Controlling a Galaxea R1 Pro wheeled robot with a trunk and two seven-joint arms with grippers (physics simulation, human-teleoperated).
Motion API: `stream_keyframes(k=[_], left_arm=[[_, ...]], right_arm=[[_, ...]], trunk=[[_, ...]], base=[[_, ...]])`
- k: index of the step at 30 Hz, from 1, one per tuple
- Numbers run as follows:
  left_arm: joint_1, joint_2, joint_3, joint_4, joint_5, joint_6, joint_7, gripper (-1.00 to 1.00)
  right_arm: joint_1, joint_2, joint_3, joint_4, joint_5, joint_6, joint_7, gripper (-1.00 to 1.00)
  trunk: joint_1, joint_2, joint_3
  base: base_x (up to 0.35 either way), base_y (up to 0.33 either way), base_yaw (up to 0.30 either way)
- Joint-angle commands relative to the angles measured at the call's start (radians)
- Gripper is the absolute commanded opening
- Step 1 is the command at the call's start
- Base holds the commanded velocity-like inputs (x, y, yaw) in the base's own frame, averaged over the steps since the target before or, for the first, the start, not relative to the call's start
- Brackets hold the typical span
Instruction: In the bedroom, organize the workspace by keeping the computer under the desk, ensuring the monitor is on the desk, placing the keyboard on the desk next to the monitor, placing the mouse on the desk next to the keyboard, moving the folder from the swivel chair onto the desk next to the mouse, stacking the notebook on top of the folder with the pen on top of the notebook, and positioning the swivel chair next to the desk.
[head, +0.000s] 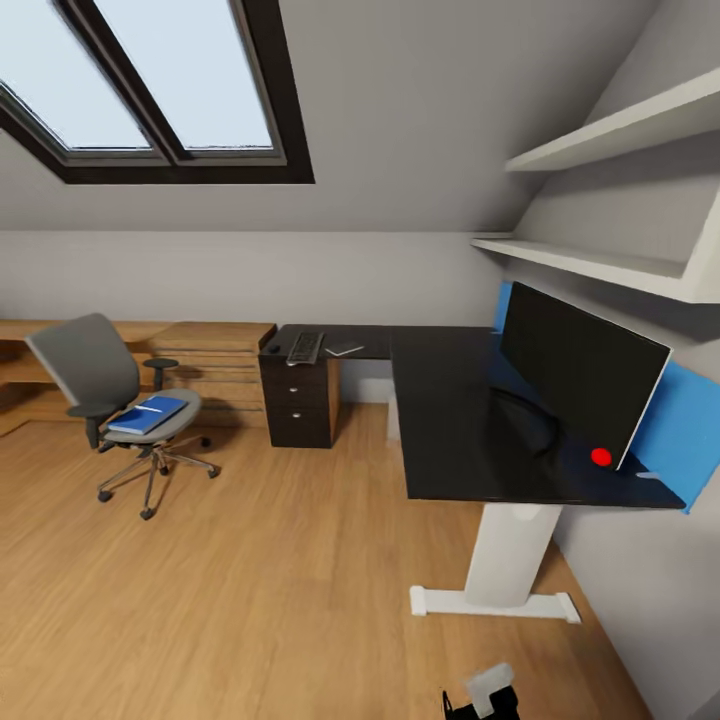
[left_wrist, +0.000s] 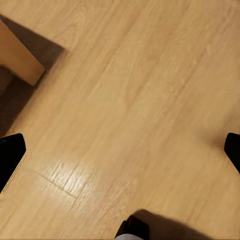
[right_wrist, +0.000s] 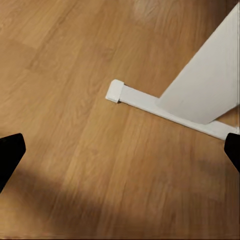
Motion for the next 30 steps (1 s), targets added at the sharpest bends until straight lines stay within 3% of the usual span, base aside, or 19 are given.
stream_keyframes(k=[1, 3, 8, 11, 20, 30], left_arm=[[0.0, -0.001, -0.004, -0.001, 0.01, -0.003, 0.003, 1.0], [0.0, -0.001, -0.005, -0.001, 0.008, -0.003, 0.003, 1.0], [0.0, -0.003, -0.027, 0.0, -0.021, -0.004, 0.003, 1.0], [0.0, -0.004, -0.032, 0.001, -0.028, -0.004, 0.003, 1.0], [0.0, -0.004, -0.035, 0.001, -0.033, -0.006, 0.004, 1.0], [0.0, -0.003, -0.036, 0.0, -0.034, -0.007, 0.004, 1.0]], right_arm=[[0.01, -0.012, 0.011, 0.003, -0.012, -0.02, -0.004, 1.0], [0.021, -0.021, 0.011, 0.004, -0.029, -0.053, -0.005, 1.0], [0.056, -0.03, 0.014, 0.005, -0.155, -0.258, -0.009, 1.0], [0.068, -0.032, 0.013, 0.005, -0.181, -0.325, -0.009, 1.0], [0.122, -0.033, 0.013, 0.006, -0.2, -0.506, -0.01, 1.0], [0.131, -0.027, 0.013, 0.006, -0.202, -0.528, -0.01, 1.0]], trunk=[[0.0, -0.001, -0.001], [0.0, -0.001, -0.001], [0.0, -0.001, -0.001], [0.0, -0.001, -0.001], [0.0, -0.001, -0.001], [0.0, -0.001, -0.001]], base=[[0.104, 0.257, 0.0], [0.145, 0.251, 0.0], [0.228, 0.239, 0.0], [0.261, 0.228, 0.0], [0.137, 0.095, 0.0], [0.105, 0.056, 0.0]])
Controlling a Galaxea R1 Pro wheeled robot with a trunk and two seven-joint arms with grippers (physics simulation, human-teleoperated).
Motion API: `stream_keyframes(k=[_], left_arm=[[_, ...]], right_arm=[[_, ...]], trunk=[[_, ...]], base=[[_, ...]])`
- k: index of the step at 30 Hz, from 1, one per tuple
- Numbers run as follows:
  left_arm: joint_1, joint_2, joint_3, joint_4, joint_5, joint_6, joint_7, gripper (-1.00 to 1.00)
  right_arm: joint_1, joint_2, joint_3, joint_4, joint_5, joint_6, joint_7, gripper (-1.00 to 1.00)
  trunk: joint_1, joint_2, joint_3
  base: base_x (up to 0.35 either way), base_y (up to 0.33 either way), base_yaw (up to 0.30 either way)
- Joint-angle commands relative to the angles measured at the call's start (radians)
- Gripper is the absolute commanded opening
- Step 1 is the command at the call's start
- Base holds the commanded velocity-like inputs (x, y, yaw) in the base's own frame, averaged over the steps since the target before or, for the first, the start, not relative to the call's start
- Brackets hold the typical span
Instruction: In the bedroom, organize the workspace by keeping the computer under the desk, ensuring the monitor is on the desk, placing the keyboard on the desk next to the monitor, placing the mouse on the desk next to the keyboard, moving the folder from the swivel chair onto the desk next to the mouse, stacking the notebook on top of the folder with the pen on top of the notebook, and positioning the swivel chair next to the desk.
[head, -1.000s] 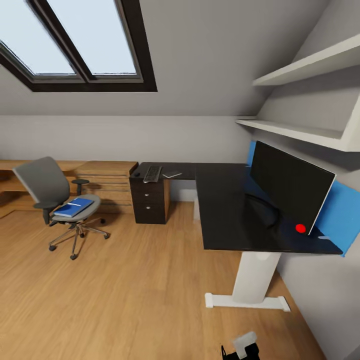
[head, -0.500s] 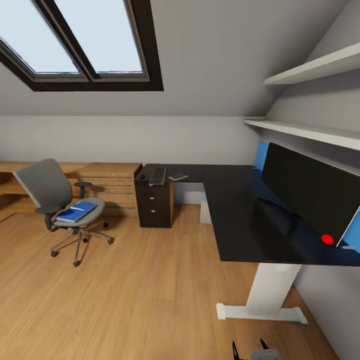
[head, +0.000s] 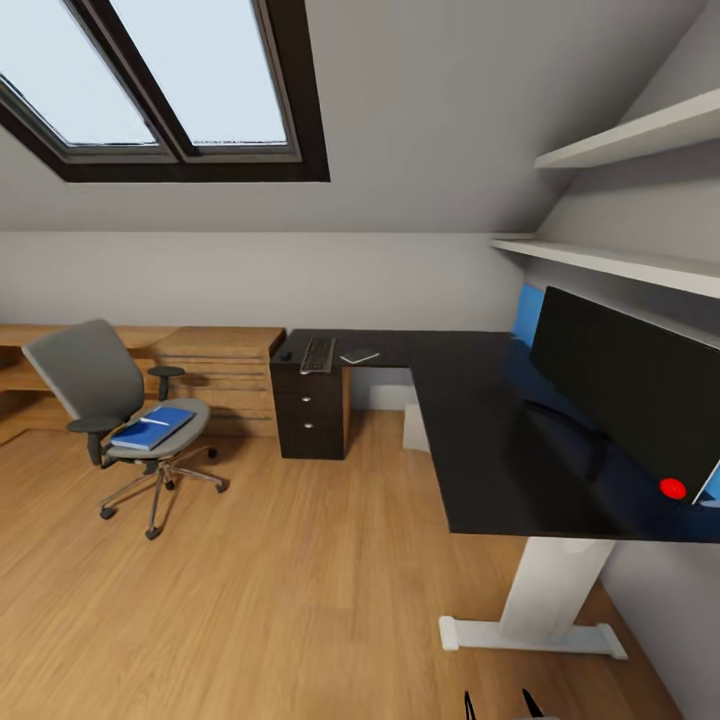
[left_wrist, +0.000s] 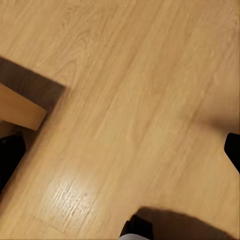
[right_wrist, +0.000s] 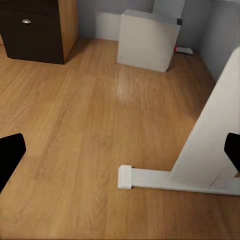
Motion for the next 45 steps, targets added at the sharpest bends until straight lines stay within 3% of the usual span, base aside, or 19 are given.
stream_keyframes(k=[1, 21, 36, 45], left_arm=[[0.0, 0.001, -0.003, -0.001, 0.011, -0.002, 0.003, 1.0], [0.0, 0.001, -0.002, 0.0, 0.012, -0.002, 0.003, 1.0], [0.0, 0.001, -0.002, 0.0, 0.013, 0.0, 0.006, 1.0], [0.0, -0.001, -0.002, 0.007, 0.013, 0.001, 0.003, 1.0]], right_arm=[[-0.001, 0.001, 0.008, 0.002, 0.001, -0.002, -0.009, 1.0], [-0.001, 0.003, 0.01, 0.0, 0.002, 0.026, -0.004, 1.0], [-0.001, 0.024, 0.013, -0.001, 0.003, 0.064, -0.001, 1.0], [-0.001, 0.043, 0.012, 0.0, 0.005, 0.064, -0.004, 1.0]], trunk=[[0.001, -0.001, -0.001], [0.001, -0.001, -0.001], [0.001, -0.001, 0.006], [0.001, -0.001, 0.007]], base=[[0.27, 0.143, 0.0], [0.295, 0.198, 0.0], [0.297, 0.216, -0.115], [0.324, 0.04, 0.003]])
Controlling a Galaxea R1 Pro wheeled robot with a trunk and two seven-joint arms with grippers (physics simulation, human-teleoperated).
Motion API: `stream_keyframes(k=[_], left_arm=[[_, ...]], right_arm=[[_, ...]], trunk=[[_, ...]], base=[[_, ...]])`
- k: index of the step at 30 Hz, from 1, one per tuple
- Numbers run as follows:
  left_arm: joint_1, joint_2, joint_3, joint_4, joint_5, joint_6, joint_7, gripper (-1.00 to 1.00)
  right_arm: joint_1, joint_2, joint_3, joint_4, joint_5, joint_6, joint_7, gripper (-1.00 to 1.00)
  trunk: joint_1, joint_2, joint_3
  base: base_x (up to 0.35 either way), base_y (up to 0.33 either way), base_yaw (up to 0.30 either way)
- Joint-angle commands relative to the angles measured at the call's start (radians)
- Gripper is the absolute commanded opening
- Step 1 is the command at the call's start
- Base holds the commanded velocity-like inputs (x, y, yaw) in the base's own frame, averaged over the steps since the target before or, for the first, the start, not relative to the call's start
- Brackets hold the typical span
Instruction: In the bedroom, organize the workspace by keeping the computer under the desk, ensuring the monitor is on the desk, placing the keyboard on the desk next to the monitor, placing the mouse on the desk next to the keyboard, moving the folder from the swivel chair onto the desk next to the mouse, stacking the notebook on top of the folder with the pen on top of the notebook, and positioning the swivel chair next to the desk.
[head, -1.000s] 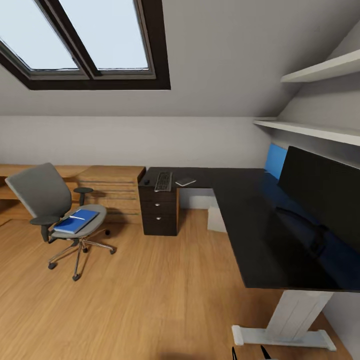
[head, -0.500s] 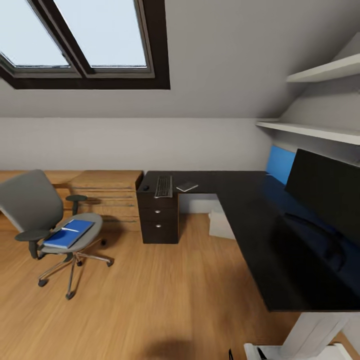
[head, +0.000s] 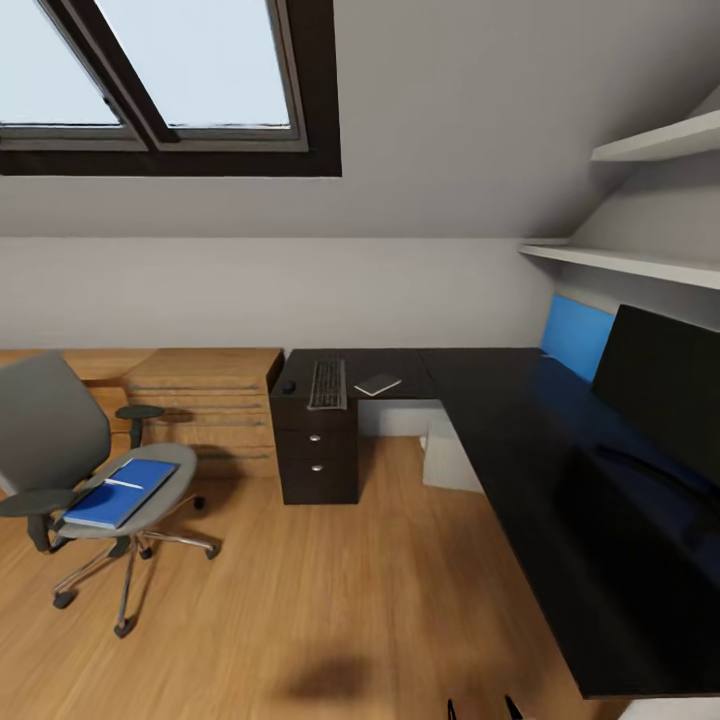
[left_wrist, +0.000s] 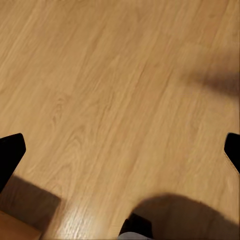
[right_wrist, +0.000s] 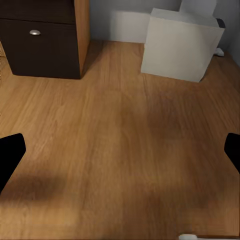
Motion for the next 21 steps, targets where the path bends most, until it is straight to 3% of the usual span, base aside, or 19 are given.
stream_keyframes(k=[1, 3, 9, 21], left_arm=[[0.0, 0.0, -0.003, 0.005, 0.01, -0.002, 0.003, 1.0], [0.0, -0.001, -0.003, 0.013, 0.009, -0.002, 0.002, 1.0], [0.0, -0.001, -0.003, 0.017, 0.008, -0.002, 0.002, 1.0], [0.0, -0.001, -0.003, 0.018, 0.009, -0.004, 0.001, 1.0]], right_arm=[[-0.001, 0.007, 0.007, 0.002, 0.001, -0.002, -0.01, 1.0], [-0.001, 0.021, 0.006, 0.003, 0.001, -0.002, -0.011, 1.0], [-0.001, 0.027, 0.006, 0.003, 0.002, -0.002, -0.012, 1.0], [-0.001, 0.027, 0.005, 0.003, 0.001, -0.002, -0.012, 1.0]], trunk=[[0.001, -0.001, -0.001], [0.001, -0.001, -0.001], [0.001, -0.001, -0.001], [0.001, -0.001, -0.001]], base=[[0.328, 0.004, 0.083], [0.329, 0.002, 0.155], [0.329, 0.002, 0.223], [0.32, 0.162, 0.02]])
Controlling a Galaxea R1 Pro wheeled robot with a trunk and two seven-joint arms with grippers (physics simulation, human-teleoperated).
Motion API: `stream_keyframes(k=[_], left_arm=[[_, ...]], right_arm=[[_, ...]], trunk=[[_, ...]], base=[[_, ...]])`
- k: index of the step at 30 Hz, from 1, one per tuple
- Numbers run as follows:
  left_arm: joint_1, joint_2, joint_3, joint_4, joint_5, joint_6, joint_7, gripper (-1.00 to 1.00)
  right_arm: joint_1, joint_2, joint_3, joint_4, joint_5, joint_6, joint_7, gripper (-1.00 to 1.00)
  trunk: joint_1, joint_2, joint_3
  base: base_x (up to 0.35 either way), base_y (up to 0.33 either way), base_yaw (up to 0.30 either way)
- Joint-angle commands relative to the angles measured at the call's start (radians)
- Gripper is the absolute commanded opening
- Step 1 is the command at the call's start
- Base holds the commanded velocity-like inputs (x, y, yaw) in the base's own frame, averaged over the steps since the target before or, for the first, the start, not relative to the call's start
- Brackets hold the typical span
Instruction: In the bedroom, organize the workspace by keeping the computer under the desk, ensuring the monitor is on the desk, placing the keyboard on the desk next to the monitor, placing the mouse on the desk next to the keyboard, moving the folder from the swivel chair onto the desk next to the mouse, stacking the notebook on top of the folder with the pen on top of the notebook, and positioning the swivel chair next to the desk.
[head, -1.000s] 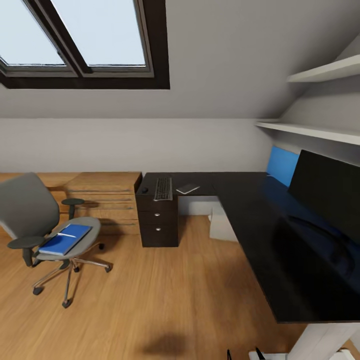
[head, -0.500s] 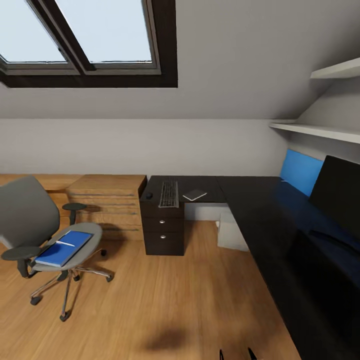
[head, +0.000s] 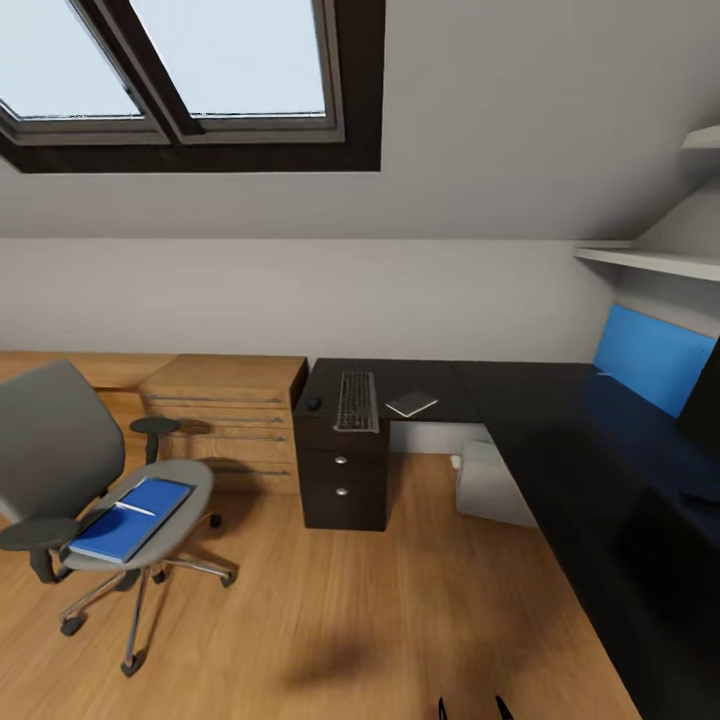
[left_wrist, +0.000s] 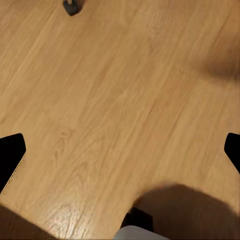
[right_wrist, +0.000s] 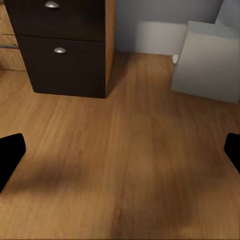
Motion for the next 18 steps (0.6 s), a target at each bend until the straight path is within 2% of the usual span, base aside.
stream_keyframes(k=[1, 8, 18], left_arm=[[0.0, 0.001, -0.003, -0.001, 0.01, -0.002, 0.003, 1.0], [0.0, 0.001, -0.003, -0.001, 0.01, -0.004, 0.002, 1.0], [0.0, -0.001, -0.003, -0.001, 0.01, -0.004, 0.002, 1.0]], right_arm=[[-0.001, 0.001, 0.008, 0.002, 0.001, -0.002, -0.009, 1.0], [-0.001, 0.001, 0.008, 0.002, 0.001, -0.002, -0.009, 1.0], [-0.001, 0.001, 0.008, 0.002, 0.001, 0.0, -0.009, 1.0]], trunk=[[0.001, -0.001, -0.001], [0.001, -0.001, -0.001], [0.001, -0.001, -0.001]], base=[[0.313, 0.202, 0.001], [0.315, 0.179, 0.0], [0.327, 0.023, 0.0]])
